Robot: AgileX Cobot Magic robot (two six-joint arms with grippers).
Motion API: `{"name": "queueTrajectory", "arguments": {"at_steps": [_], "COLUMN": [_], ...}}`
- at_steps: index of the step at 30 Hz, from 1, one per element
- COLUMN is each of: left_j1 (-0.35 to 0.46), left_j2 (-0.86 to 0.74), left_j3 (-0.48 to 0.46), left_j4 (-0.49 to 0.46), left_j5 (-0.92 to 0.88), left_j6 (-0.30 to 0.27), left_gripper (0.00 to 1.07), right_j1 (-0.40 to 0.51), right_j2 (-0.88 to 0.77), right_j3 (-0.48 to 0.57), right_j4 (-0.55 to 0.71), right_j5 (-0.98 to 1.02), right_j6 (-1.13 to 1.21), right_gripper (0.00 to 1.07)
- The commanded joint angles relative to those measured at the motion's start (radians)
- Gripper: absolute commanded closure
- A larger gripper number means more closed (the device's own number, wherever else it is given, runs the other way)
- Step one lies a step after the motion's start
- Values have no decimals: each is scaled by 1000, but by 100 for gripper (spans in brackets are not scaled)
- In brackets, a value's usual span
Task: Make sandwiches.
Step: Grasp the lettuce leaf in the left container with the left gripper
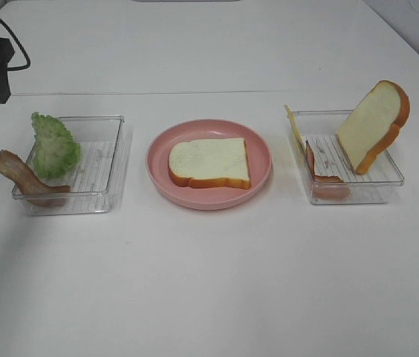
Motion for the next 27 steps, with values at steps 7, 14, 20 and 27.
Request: {"name": "queueTrajectory", "arguments": {"at_steps": [7,14,20,27], "left_j1": [-34,-69,-72,-72], "left_j2": [204,324,360,365], "left_j3": [-194,-281,-281,-281], "left_j4": [-12,-11,-11,0], "left_j5": [8,48,74,73], "left_j6": [10,12,12,18], "left_gripper": [28,28,31,43], "right_j1": [1,1,1,1], "right_j2": [-13,-13,-13,-13], "right_j3": [3,3,3,3], "right_j4": [-6,-6,-6,-6], "right_j5": [-6,-6,-6,-6], "right_j6": [7,7,7,7], "right_gripper": [13,13,13,13]}}
